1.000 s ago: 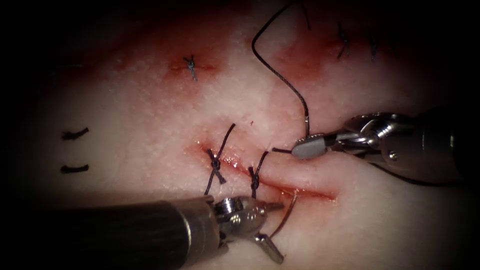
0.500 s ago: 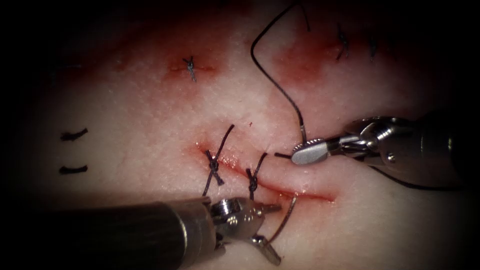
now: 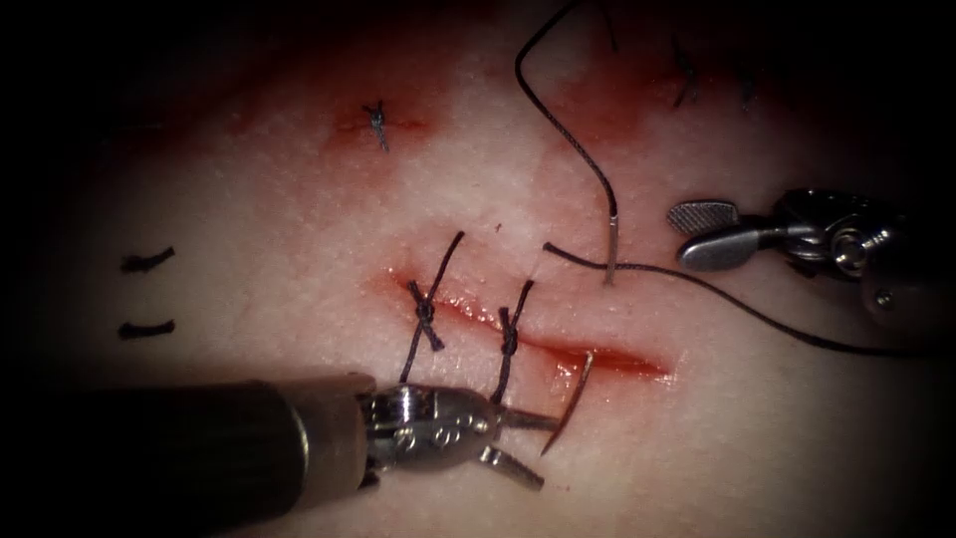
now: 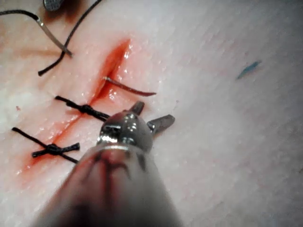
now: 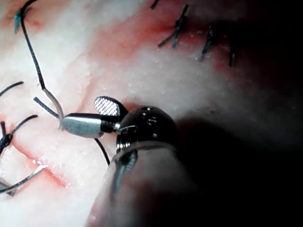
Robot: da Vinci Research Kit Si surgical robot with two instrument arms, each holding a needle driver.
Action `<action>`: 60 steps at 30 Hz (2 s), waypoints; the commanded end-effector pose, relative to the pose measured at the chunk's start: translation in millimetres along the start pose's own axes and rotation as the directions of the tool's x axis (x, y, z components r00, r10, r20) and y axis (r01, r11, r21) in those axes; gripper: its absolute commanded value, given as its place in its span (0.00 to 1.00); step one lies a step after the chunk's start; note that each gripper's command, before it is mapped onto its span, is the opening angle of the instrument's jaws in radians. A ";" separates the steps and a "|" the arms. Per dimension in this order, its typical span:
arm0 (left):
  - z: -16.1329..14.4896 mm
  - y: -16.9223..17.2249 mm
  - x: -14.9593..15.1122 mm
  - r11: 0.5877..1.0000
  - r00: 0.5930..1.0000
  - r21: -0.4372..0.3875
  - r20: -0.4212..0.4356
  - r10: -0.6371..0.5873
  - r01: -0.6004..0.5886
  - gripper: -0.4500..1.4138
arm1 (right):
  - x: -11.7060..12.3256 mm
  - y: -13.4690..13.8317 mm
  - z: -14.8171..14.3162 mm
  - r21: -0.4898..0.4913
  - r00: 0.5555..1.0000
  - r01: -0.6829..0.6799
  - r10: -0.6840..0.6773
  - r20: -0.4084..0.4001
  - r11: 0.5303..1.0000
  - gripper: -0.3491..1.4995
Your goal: Wound Closure
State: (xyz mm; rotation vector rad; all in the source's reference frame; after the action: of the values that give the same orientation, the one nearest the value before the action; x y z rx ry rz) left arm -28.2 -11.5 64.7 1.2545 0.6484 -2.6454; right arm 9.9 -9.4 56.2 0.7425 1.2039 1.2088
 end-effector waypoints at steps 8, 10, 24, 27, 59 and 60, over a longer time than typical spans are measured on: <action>0.7 -1.1 -0.4 0.998 0.998 0.063 -0.055 0.029 -0.026 0.50 | -3.5 1.4 0.9 0.012 0.999 0.033 -0.034 0.034 0.999 0.27; 0.6 -1.4 -0.1 0.996 0.997 0.086 -0.073 0.027 -0.020 0.51 | -3.8 1.6 1.0 0.009 0.999 0.037 -0.037 0.035 0.999 0.25; 0.7 -2.9 2.0 0.984 0.988 0.179 -0.146 0.047 -0.020 0.55 | -4.5 1.9 1.2 0.011 0.998 0.046 -0.047 0.035 0.999 0.19; 0.9 -3.1 2.2 0.981 0.987 0.195 -0.154 0.053 -0.022 0.55 | -4.5 1.9 1.3 0.010 0.998 0.047 -0.047 0.034 0.999 0.19; -0.9 -3.0 6.7 0.993 0.882 0.024 -0.463 -0.088 0.112 0.00 | -5.5 2.4 1.7 0.021 0.997 0.059 -0.060 0.040 0.998 0.25; -1.2 -2.8 7.1 0.990 0.875 -0.006 -0.467 -0.130 0.143 0.00 | -5.5 2.4 1.7 0.023 0.997 0.059 -0.060 0.042 0.998 0.26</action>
State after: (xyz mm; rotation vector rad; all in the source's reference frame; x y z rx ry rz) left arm -32.2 -7.9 57.4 1.9664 0.9351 -2.4691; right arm 10.5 -13.4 59.8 0.7387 1.1978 1.1254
